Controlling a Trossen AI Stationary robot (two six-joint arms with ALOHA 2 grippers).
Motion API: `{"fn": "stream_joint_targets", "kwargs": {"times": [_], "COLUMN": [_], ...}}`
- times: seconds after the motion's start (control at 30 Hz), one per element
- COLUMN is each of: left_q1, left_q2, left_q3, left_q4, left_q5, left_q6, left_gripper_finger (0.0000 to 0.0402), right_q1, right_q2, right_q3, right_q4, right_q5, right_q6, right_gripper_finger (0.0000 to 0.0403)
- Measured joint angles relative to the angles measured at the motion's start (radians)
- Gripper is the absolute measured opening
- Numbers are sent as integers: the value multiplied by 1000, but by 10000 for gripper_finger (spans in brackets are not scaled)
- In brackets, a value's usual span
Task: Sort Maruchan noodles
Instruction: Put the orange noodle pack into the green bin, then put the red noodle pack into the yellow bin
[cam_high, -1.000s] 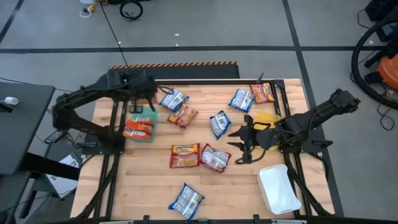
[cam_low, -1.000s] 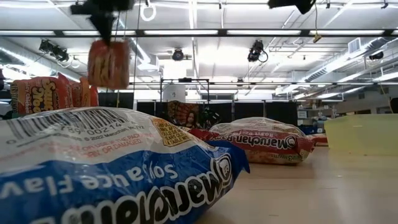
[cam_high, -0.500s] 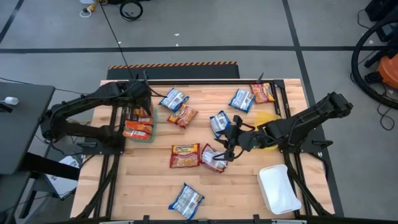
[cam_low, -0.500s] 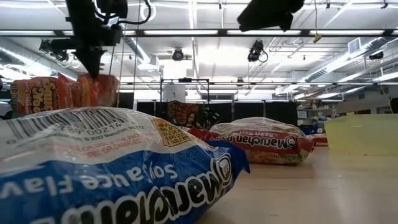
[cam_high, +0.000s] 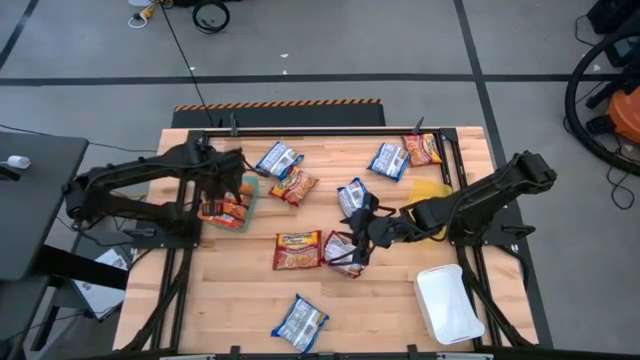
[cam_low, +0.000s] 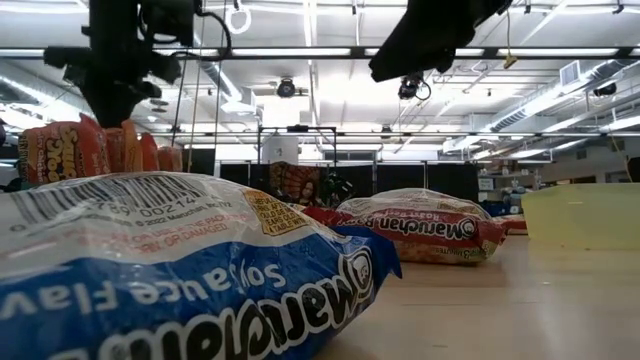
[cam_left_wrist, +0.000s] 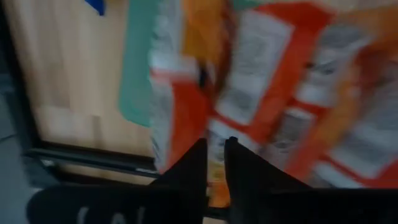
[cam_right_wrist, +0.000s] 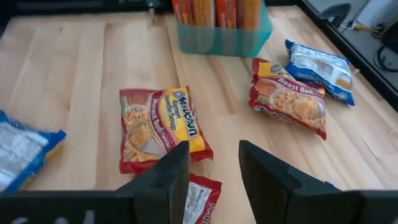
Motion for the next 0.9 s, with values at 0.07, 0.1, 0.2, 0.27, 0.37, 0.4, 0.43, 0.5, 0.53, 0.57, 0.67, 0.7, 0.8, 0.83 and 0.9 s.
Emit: {"fn": "stream_joint_targets", "kwargs": {"times": [0.07,0.1,0.2,0.27,0.37,0.4,0.43,0.5,0.53,0.57,0.67,0.7,0.8,0.83,0.9], "left_q1": [0,0,0,0,-23,-46,-77,-168,-218,-271,-428,-479,-624,-663,-738], "left_q2": [-1,-1,-1,-1,-36,-58,-80,-115,-126,-134,-151,-151,-140,-135,-129], "left_q3": [41,71,191,282,371,376,374,350,333,313,237,206,104,73,13], "left_q4": [-25,-42,-116,-149,-99,-43,23,155,209,261,412,481,715,811,976], "left_q5": [31,40,54,101,236,280,312,313,288,253,136,98,-12,-50,-124], "left_q6": [-43,-62,-134,-241,-484,-561,-627,-741,-797,-850,-1001,-1042,-1115,-1115,-1112], "left_gripper_finger": [83,93,117,127,131,131,131,132,132,132,132,132,132,132,132], "right_q1": [-10,-17,-31,-33,-32,-32,-31,-32,-32,-30,-35,-45,-99,-120,-164], "right_q2": [3,4,8,26,70,91,110,149,163,175,202,205,205,205,205], "right_q3": [0,0,7,33,78,89,97,111,116,118,121,121,121,121,121], "right_q4": [-1,3,9,15,20,23,21,23,28,20,-6,-23,-69,-81,-94], "right_q5": [-32,-53,-94,-100,-139,-151,-167,-224,-263,-302,-394,-434,-587,-623,-676], "right_q6": [-46,-69,-131,-174,-276,-295,-309,-318,-313,-287,-135,-104,-90,-79,-71], "right_gripper_finger": [151,154,167,175,179,179,179,179,179,179,185,189,205,211,224]}}
